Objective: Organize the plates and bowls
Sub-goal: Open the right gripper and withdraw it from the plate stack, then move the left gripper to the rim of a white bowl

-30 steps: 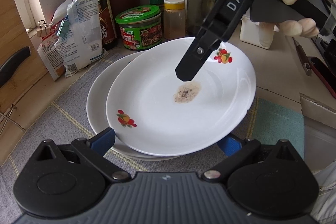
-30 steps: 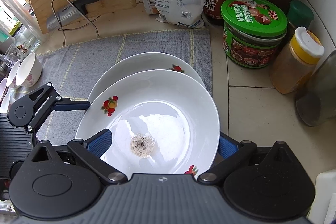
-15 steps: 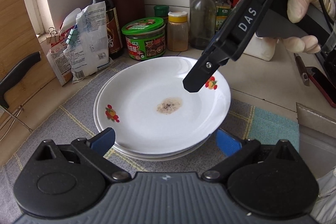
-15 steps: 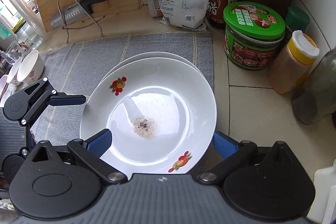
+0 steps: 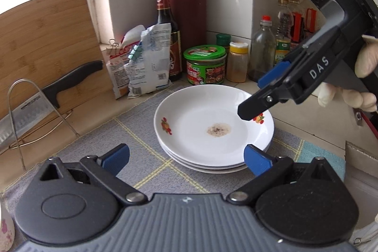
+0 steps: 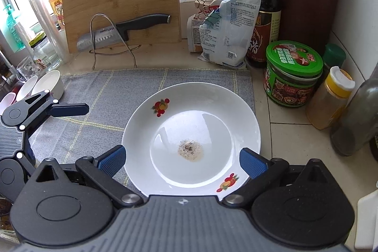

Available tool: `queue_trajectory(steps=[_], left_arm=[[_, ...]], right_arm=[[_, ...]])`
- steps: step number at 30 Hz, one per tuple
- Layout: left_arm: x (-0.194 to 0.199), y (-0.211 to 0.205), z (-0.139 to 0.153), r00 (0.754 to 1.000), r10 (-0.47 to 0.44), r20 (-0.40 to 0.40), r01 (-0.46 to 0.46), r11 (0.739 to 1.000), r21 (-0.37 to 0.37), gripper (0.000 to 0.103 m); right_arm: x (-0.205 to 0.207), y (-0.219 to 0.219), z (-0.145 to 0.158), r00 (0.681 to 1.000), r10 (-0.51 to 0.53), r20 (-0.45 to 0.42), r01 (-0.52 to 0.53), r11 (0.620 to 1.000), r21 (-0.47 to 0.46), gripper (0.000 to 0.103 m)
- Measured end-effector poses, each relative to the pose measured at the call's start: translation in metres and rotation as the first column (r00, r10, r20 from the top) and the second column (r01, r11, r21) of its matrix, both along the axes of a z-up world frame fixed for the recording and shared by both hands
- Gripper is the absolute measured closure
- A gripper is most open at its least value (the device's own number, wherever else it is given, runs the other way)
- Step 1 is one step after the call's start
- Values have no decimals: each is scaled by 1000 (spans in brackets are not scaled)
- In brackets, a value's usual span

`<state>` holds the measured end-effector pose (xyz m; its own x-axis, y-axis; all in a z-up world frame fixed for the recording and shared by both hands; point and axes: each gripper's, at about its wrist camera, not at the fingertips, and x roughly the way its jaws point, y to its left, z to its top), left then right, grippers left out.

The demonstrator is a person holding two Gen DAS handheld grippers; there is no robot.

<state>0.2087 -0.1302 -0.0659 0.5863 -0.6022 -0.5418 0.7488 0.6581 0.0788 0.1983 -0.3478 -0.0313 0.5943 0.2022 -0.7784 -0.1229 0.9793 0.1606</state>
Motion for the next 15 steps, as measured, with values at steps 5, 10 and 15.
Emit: queue_trajectory(steps=[5,10,15], left_arm=[[-2,27,1,999,39,-3,-39,999,-29,1],[-5,47,2,998,67,-6,-67,996,-58,1],[-9,56,3,994,108,-16,-109,993,-55,1]], right_arm=[[-12,22,-4,998,-51,22,51,999,3,0],[-25,46,-8,996,-84,42,84,996,-8,0],[-31,65,-8,997,-60,57,61,998,-14,0]])
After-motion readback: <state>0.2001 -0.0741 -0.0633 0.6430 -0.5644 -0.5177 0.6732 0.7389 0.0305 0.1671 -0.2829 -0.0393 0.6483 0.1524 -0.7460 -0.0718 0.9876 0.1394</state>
